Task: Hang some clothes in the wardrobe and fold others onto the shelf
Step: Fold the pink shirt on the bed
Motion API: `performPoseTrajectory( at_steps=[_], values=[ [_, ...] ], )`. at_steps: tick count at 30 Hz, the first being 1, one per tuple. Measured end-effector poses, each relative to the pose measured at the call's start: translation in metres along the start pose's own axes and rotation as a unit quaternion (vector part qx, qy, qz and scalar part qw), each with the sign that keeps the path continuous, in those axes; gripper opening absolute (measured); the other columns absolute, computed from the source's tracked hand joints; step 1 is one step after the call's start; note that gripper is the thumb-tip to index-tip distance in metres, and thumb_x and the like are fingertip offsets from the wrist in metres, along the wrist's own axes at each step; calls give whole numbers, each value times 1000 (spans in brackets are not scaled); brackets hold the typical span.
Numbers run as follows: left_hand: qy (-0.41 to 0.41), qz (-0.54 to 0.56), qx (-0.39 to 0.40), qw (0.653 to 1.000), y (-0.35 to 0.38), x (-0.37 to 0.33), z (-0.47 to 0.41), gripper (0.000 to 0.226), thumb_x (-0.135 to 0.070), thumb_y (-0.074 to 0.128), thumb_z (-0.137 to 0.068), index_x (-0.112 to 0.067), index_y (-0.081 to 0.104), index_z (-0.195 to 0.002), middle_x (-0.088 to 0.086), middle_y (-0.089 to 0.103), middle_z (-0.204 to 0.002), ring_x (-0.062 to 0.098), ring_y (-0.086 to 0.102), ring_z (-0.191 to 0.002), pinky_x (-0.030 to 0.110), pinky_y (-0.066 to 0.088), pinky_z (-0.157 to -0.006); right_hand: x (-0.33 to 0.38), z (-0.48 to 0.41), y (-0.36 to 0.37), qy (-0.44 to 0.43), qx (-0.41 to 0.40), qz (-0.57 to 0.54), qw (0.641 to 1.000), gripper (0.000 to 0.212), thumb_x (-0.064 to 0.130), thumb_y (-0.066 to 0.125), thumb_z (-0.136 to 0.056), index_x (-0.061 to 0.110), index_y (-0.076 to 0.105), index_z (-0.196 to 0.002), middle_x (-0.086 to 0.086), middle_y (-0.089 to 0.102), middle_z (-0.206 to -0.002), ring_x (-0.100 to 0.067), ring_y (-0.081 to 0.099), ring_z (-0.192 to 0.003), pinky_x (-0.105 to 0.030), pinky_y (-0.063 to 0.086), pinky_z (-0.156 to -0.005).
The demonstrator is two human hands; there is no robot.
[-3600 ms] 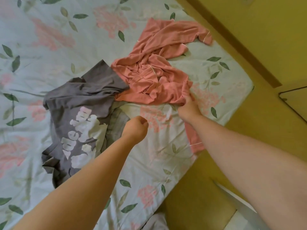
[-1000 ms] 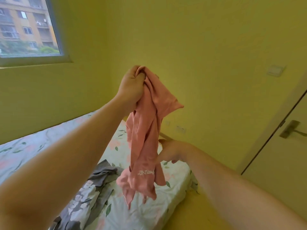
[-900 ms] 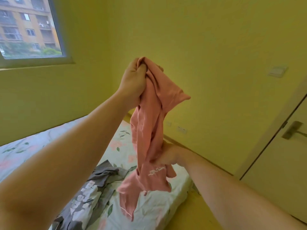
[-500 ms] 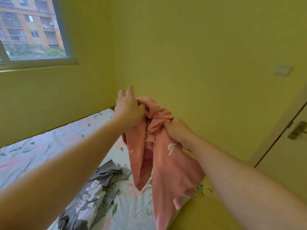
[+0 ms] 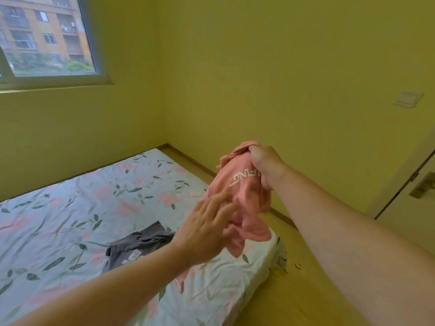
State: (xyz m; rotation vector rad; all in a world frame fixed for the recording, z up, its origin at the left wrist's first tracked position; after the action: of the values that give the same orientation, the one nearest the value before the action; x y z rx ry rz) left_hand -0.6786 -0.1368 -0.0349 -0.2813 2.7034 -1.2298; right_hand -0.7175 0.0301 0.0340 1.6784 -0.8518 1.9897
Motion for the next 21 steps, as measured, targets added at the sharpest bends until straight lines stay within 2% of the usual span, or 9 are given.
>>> performPoseTrajectory(
  at_steps=[1, 3, 4, 6, 8, 11, 14, 18, 21],
  values=[
    [-21, 13, -3, 1000, -4, 8, -5, 38, -44, 51, -99, -19, 53, -127, 6, 52, -137, 25, 52, -126, 46, 49, -102, -3, 0, -1, 7, 0, -7, 1000, 37, 3, 37, -93, 11, 73, -93, 0, 71, -82, -17, 66, -75, -15, 49, -50],
    [-69, 56, -35, 995, -20, 23, -20, 23, -31, 47, -100, -16, 62, -109, 1, 63, -114, 21, 62, -100, 41, 56, -86, -10, -3, -3, 18, 0, -15, 1000, 37, 2, 37, -90, 10, 73, -89, -8, 74, -93, -27, 70, -87, -26, 59, -65],
    [-105, 84, -47, 990, -29, 32, -28, 20, -26, 46, -100, -15, 62, -104, -3, 64, -103, 17, 60, -88, 38, 56, -80, -12, -3, -5, 23, -2, -11, 1000, 36, 3, 38, -88, 9, 74, -87, -11, 74, -97, -31, 70, -92, -35, 61, -76],
    [-148, 122, -43, 981, -40, 44, -43, 15, -27, 48, -101, -17, 59, -101, -10, 57, -91, 11, 53, -78, 30, 50, -72, -18, -2, -9, 42, -2, -6, 999, 35, 5, 40, -86, 6, 75, -89, -15, 74, -98, -34, 70, -91, -40, 60, -80],
    [-75, 118, -24, 990, -47, 29, -55, 17, -36, 53, -99, -19, 57, -97, -14, 53, -83, 9, 52, -69, 23, 43, -63, -26, 1, -15, 66, -3, -21, 998, 35, 5, 38, -86, 3, 72, -93, -19, 74, -94, -35, 71, -83, -39, 60, -75],
    [83, 60, 39, 994, -30, -11, -49, 49, -70, 57, -83, -22, 56, -93, -14, 55, -76, 7, 51, -62, 19, 42, -62, -32, 3, -18, 82, -8, -77, 994, 29, 2, 35, -84, 4, 64, -87, -29, 72, -90, -40, 73, -79, -53, 60, -77],
    [89, -30, 118, 989, 17, -20, -30, 63, -82, 54, -76, -24, 54, -103, -12, 55, -89, 9, 50, -72, 21, 45, -71, -33, -4, -27, 82, -31, -70, 994, 27, 5, 42, -78, 6, 69, -79, -27, 73, -92, -42, 72, -87, -59, 57, -83],
    [-5, 35, 82, 996, 21, -5, -37, 26, -35, 48, -87, -22, 55, -108, -5, 58, -101, 17, 56, -83, 33, 54, -73, -31, -5, -41, 92, -47, -63, 993, 24, 4, 42, -84, 6, 66, -82, -25, 73, -83, -35, 71, -71, -48, 60, -74],
    [-180, 189, 74, 962, 14, 25, -50, 28, -6, 45, -87, -23, 53, -107, -5, 60, -100, 18, 57, -86, 32, 50, -75, -33, -11, -53, 91, -60, -54, 993, 22, 5, 46, -85, 7, 68, -83, -16, 69, -71, -29, 64, -59, -33, 56, -59]
  ],
)
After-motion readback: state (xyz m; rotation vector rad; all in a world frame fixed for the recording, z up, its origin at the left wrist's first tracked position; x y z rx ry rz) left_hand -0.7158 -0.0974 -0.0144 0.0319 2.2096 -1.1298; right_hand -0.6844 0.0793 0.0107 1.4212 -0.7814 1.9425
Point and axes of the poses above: each hand's wrist, its own z-axis away from the middle knuckle, its own y-axis out of the palm, x = y × z, the point moved 10 cm from there along -z, towards the middle knuckle
